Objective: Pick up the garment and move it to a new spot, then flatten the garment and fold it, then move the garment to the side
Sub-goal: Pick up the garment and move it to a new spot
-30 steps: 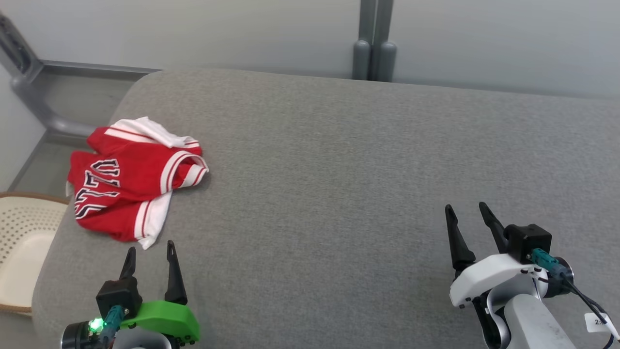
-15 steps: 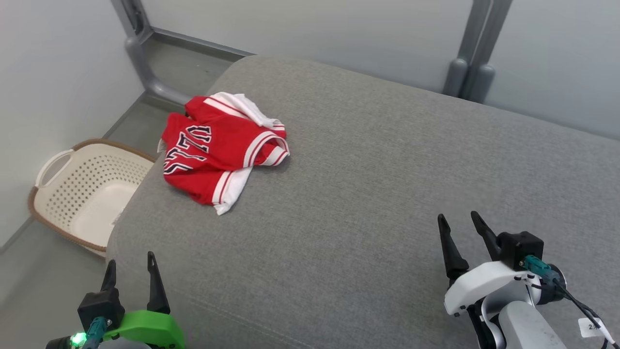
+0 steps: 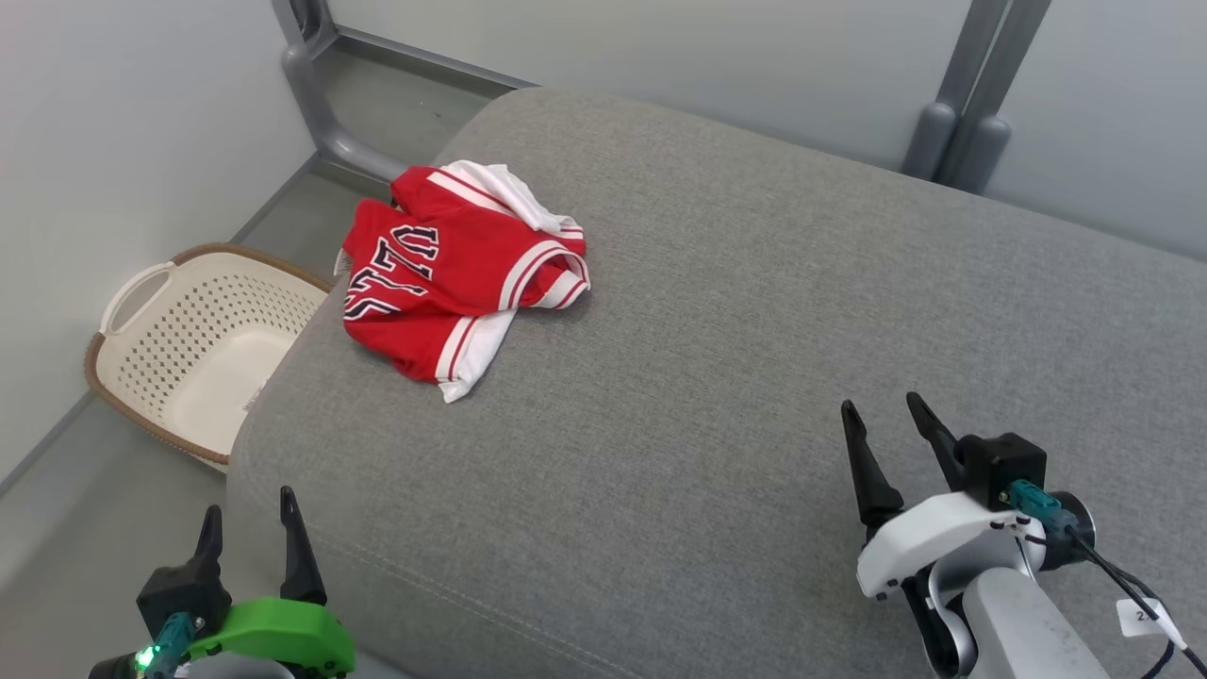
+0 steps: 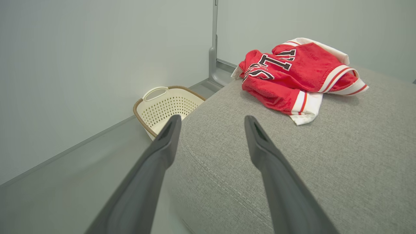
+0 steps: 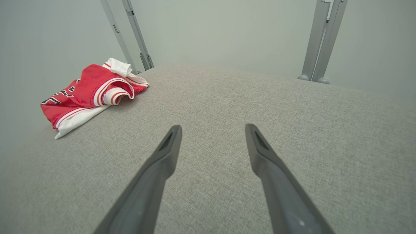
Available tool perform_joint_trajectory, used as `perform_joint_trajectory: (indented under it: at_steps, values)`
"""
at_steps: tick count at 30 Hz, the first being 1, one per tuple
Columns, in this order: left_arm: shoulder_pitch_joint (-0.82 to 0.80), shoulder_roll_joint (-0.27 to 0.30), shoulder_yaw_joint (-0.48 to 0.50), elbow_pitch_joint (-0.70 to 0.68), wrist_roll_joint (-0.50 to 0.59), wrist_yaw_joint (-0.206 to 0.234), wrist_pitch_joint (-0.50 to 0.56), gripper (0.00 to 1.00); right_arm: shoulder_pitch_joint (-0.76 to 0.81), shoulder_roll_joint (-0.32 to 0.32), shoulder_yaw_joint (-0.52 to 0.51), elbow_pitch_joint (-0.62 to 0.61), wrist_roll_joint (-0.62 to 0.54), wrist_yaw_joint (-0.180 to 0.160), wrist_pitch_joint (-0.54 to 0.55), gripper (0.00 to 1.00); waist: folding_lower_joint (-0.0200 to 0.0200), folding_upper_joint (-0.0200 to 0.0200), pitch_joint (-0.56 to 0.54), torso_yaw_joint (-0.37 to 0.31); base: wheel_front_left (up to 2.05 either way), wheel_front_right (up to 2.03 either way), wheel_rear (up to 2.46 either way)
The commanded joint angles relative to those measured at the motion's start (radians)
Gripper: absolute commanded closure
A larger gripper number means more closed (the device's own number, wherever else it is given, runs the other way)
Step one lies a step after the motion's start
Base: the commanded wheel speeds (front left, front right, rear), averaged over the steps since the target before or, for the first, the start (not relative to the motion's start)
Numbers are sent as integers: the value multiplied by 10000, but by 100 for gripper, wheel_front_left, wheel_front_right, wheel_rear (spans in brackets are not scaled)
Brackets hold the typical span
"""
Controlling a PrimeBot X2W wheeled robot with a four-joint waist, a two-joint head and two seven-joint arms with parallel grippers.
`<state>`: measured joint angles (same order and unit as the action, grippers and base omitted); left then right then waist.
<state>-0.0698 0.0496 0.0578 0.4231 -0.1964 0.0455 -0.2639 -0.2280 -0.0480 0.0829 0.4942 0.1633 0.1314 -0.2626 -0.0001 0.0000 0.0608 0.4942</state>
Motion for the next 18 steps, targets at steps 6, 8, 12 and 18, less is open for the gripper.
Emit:
perform_joint_trajectory:
  at_steps: [6, 8, 12, 18]
  values:
    - [-1107, 27, 123, 582, -312, -218, -5, 0, -567, -46, 18, -192, -351, -15, -30, 0, 1, 0, 1026, -1013, 0, 0, 0]
    - [-1464, 22, 241, 810, -366, -277, -3, 0, -713, -49, 69, -284, -382, -15, -30, 0, 1, 0, 1286, -1253, 0, 0, 0]
    - [-2296, 23, 481, 1341, -335, -474, -2, 0, -1004, -49, 212, -494, -503, -15, -30, 0, 1, 0, 1805, -1721, 0, 0, 0]
    - [-3645, 198, 893, 2429, -311, -899, -5, 0, -1367, -46, 256, -949, -555, -15, -28, 0, 1, 0, 2540, -2315, 0, 0, 0]
